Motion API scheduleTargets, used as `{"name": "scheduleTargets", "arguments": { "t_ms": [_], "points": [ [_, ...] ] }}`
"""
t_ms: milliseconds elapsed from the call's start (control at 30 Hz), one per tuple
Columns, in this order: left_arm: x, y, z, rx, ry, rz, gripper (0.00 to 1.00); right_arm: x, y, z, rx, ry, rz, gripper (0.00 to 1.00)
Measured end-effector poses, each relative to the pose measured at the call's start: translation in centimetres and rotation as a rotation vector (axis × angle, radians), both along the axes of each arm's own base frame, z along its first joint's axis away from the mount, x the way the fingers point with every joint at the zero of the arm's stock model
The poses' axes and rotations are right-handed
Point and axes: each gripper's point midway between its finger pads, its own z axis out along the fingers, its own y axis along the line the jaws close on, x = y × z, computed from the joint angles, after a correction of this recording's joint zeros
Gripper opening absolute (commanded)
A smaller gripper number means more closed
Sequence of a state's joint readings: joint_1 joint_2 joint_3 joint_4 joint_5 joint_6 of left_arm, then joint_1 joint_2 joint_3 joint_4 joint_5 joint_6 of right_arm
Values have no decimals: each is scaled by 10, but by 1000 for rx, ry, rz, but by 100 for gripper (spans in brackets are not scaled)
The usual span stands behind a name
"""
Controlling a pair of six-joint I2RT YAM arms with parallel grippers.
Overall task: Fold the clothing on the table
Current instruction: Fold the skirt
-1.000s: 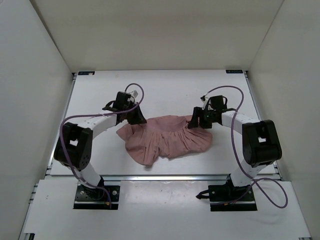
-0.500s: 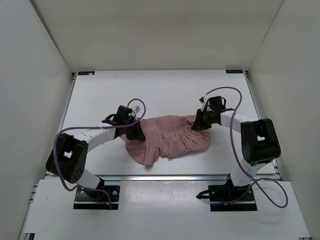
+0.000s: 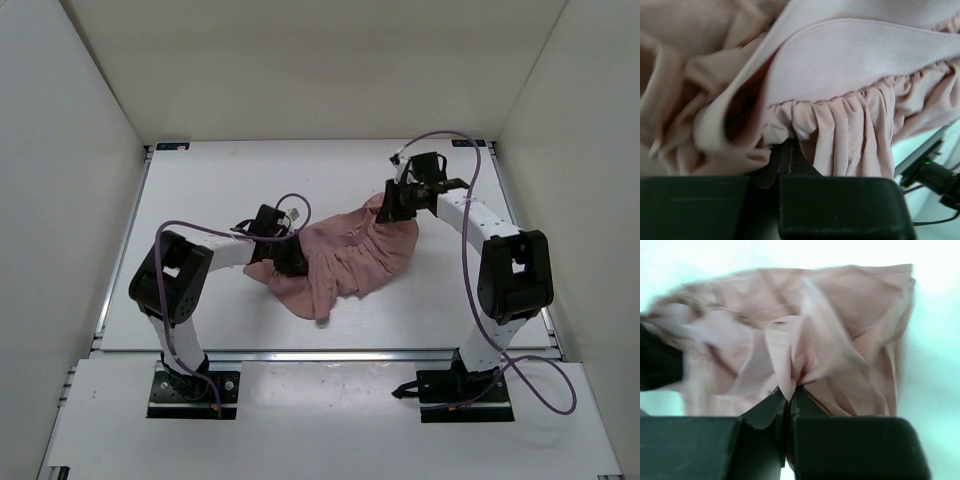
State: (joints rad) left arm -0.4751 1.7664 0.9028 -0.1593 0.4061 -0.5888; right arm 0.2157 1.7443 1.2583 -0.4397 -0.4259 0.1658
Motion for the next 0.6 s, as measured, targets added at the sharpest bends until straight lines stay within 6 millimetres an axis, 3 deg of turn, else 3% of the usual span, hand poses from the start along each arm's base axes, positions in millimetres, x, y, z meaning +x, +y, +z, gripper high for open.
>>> {"name": "scheduleTargets", "arguments": {
  "t_ms": [200,367,467,600],
  "points": [
    [18,-43,1,-120,22,0,0,17,48,66,30,-143,106,0],
    [33,-66,3,-220,49,33,0,8,100,106,60,-212,216,0],
    [45,-75,5,-266,53,59,0,-3,127,103,61,-193,273,0],
    [61,-83,4,-334,71,102,0,-25,146,75,37,-107,325,0]
  ]
}}
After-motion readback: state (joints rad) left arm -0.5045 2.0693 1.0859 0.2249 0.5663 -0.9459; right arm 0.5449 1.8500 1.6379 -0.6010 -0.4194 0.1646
